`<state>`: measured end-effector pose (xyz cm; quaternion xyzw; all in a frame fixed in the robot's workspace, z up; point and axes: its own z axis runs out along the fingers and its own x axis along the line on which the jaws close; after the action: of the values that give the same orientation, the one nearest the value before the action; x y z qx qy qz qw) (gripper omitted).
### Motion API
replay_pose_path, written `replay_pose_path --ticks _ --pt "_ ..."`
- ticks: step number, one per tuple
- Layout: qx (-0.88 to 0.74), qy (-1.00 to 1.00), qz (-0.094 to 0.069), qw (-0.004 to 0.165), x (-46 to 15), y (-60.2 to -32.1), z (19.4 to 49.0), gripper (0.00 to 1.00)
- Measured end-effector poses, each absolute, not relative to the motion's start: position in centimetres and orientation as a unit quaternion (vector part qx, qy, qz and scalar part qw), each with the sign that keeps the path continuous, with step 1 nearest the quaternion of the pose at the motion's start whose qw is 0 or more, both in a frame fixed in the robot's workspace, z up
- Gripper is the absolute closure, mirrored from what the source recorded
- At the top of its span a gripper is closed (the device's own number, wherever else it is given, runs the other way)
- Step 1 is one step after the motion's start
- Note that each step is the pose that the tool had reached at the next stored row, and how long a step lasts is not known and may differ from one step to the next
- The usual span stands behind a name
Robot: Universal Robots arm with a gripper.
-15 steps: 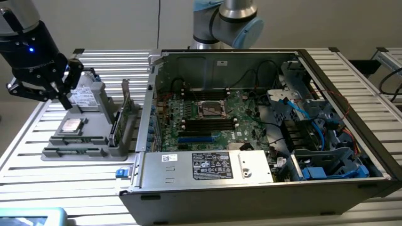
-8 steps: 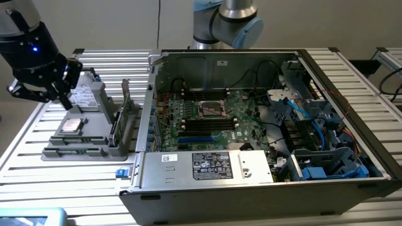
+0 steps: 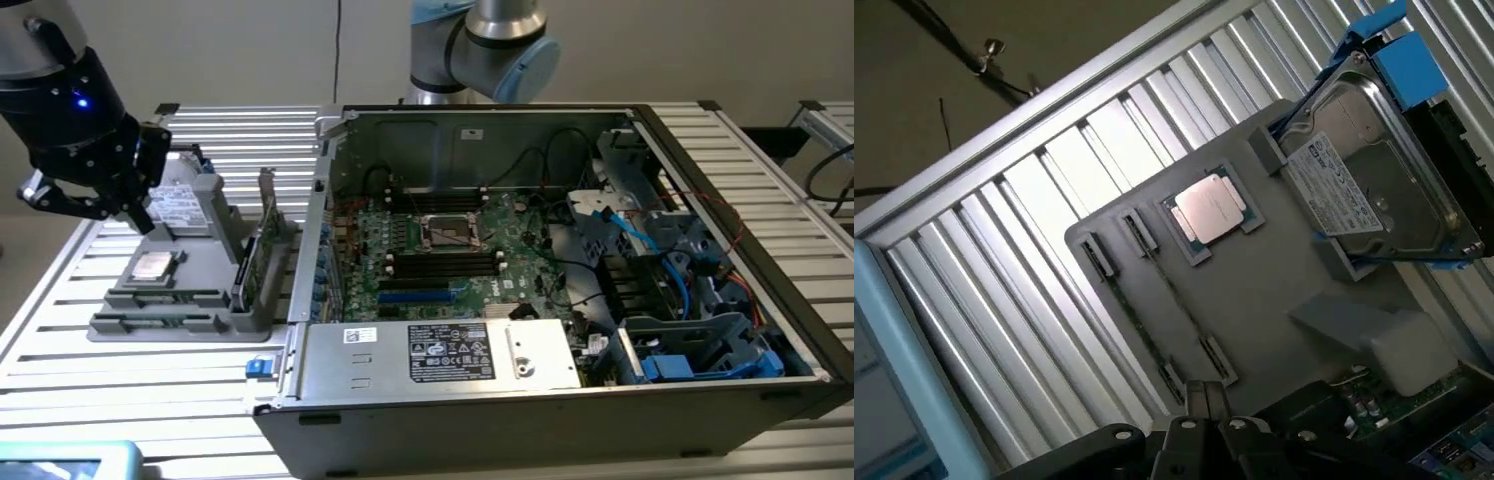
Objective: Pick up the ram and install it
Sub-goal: 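Pick up the ram and move it above insertion slot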
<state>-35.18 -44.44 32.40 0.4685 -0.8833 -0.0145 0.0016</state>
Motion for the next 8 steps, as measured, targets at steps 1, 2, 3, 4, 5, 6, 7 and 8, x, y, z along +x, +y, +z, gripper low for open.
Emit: replay_pose_path --ticks 1,2,3,4,5,6,7,8 --pt "0.476 -0.879 -0.015 0.002 -35.17 -44.44 32.39 0.89" --pt "0.484 -0.875 -0.015 0.002 -35.18 -44.44 32.38 0.89" --pt "0.492 -0.87 -0.014 0.002 -35.18 -44.44 32.37 0.89" --pt "0.5 -0.866 -0.014 0.002 -35.18 -44.44 32.36 0.89" --pt "0.508 -0.861 -0.014 0.002 -35.18 -44.44 32.35 0.89" --pt "0.516 -0.856 -0.014 0.002 -35.18 -44.44 32.35 0.89" --pt "0.524 -0.852 -0.014 0.002 -35.18 -44.44 32.34 0.89" --pt "0.531 -0.847 -0.014 0.003 -35.17 -44.44 32.33 0.89"
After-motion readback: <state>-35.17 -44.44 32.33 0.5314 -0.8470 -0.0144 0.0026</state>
